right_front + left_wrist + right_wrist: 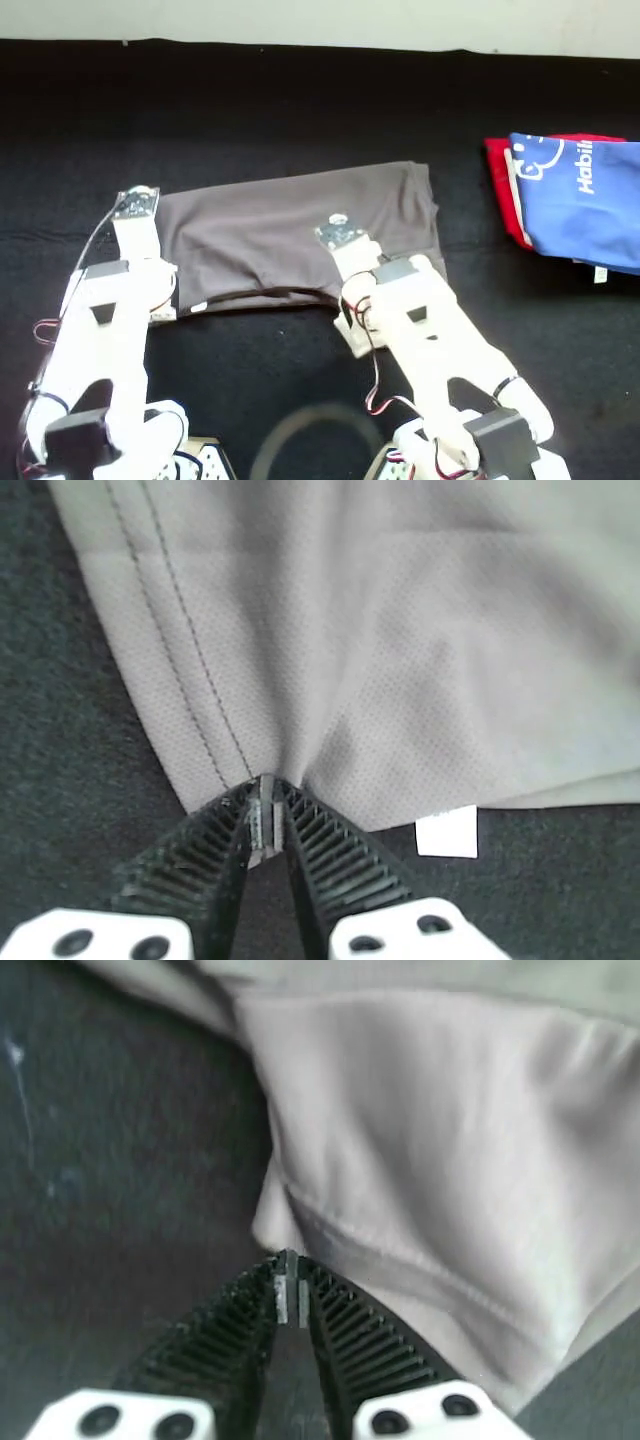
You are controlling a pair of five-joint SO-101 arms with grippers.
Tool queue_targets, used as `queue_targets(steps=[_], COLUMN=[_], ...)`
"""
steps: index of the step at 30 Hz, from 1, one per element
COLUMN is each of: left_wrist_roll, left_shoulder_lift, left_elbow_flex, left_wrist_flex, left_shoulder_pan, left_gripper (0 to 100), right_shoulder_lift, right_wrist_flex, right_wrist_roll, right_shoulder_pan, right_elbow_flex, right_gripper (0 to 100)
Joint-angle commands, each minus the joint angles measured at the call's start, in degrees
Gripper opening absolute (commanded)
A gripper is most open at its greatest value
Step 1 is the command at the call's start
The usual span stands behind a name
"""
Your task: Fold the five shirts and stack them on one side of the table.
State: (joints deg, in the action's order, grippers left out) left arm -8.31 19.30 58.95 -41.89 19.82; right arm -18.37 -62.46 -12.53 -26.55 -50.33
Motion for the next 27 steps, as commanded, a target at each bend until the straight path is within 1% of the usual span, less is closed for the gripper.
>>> queue_targets(steps=[1,3,8,10,13,15,18,22,27], left_wrist_roll=[0.8,0.8,0.8,0.8,0.8,0.8,0.8,0.8,0.8], left_shoulder_lift=[-1.3,-1.3,-1.4,-1.5,-1.5,-1.5,-1.5,-1.5,-1.6], left_elbow_flex=[-1.4,-1.4,-1.4,-1.4,-1.4,-1.4,-1.4,-1.4,-1.4], left_wrist_flex=[-0.4,-0.4,-0.4,-0.4,-0.4,-0.4,-0.4,-0.4,-0.4], left_shoulder_pan=[0.8,0.8,0.8,0.8,0.8,0.8,0.8,0.7,0.7], left_gripper=[1,1,1,1,1,1,1,1,1], right_shoulder_lift=[-5.0,-8.5,-15.3,-15.5,-14.5,-13.3,-10.7,-6.3,0.3], right_wrist_flex=[-6.2,-8.8,-13.3,-13.8,-8.6,-2.1,5.8,10.9,10.7], right_wrist_roll=[-1.8,-6.0,-13.1,-17.1,-22.8,-24.3,-24.3,-24.3,-24.3], right_shoulder_pan=[-0.1,0.1,4.2,5.7,7.7,8.2,8.3,8.6,8.3], right_elbow_flex=[5.1,6.5,6.2,3.7,0.0,-1.9,-3.0,-3.2,-4.2], right_gripper=[0.7,0.7,1.2,5.0,14.9,16.5,12.2,0.3,0.5])
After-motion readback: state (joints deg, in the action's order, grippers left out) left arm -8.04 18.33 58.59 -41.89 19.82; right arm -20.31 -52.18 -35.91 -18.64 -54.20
